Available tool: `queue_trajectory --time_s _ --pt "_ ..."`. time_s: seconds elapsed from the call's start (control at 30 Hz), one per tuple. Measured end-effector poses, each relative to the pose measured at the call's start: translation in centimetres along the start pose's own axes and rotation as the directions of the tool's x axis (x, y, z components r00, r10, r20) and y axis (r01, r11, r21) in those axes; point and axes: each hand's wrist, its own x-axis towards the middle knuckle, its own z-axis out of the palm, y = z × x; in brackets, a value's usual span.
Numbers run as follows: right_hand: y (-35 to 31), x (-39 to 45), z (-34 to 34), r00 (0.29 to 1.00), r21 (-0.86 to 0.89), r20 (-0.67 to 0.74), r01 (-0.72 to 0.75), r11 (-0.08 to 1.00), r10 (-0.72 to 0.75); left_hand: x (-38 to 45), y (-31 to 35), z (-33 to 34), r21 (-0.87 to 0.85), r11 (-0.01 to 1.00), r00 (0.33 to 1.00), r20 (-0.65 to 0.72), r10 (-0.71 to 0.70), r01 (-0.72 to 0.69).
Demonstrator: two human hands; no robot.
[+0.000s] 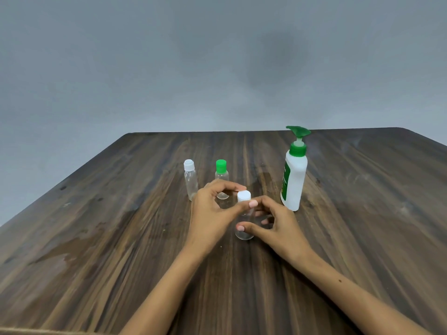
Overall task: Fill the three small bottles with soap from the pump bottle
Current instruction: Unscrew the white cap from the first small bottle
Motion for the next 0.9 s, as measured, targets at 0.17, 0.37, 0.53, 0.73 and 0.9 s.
queue_trajectory --time_s 0.17,0.37,0.53,0.73,0.9 --pt "-0.1 -0.1 0.1 1.000 -0.012 0.002 0.018 1.000 -0.018 0.2 0.3 0.8 -0.022 0.994 0.993 0.045 -0.109 0.110" --pt "-0.1 -0.1 -0.1 1.000 0.002 -0.004 0.008 1.000 -0.008 0.7 0.5 -1.1 -0.136 0.968 0.889 0.439 -0.133 0.212" --pt "0.0 0.0 0.0 1.000 0.004 -0.002 0.003 1.000 -0.003 0.9 0.9 -1.1 -0.140 0.980 0.969 0.224 -0.107 0.141" --pt "-0.3 0.1 0.2 0.999 -0.007 -0.003 0.032 0.999 -0.032 -0.4 1.2 0.7 -0.129 0.981 0.963 -0.208 -0.173 0.148" --pt "0.0 0.2 0.4 0.998 -0.039 -0.019 0.057 0.998 -0.058 0.0 1.3 1.7 0.098 0.988 0.984 -0.143 -0.103 0.118"
